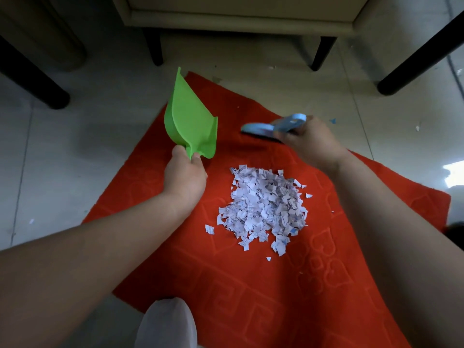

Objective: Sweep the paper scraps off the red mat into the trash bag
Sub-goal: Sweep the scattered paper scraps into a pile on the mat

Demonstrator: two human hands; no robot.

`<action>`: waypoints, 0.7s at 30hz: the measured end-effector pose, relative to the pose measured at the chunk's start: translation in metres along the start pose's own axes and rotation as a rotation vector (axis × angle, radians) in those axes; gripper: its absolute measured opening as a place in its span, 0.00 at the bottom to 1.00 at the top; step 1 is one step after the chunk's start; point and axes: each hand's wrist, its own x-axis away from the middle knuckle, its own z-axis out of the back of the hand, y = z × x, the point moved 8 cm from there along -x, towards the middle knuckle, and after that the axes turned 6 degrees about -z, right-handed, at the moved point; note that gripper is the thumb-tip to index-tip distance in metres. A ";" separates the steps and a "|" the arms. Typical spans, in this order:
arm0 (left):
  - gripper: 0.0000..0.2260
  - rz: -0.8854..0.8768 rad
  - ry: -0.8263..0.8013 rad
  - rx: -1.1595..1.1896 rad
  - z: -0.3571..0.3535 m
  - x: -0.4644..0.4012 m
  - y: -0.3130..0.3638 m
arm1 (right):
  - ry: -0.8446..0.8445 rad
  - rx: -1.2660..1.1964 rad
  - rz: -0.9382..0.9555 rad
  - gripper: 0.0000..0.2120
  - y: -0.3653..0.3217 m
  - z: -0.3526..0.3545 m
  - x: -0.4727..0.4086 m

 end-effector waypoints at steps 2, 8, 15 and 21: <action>0.05 0.006 0.005 0.014 0.002 -0.003 0.001 | 0.125 -0.049 0.006 0.09 -0.006 0.008 -0.014; 0.06 -0.013 0.009 -0.001 0.010 -0.012 0.004 | 0.245 0.140 0.021 0.14 -0.039 -0.009 -0.071; 0.09 -0.015 0.004 -0.036 0.024 -0.018 -0.005 | -0.136 0.464 0.063 0.18 -0.050 -0.025 -0.086; 0.07 0.009 0.010 -0.010 0.025 -0.016 -0.011 | 0.043 0.274 0.053 0.17 -0.057 0.009 -0.089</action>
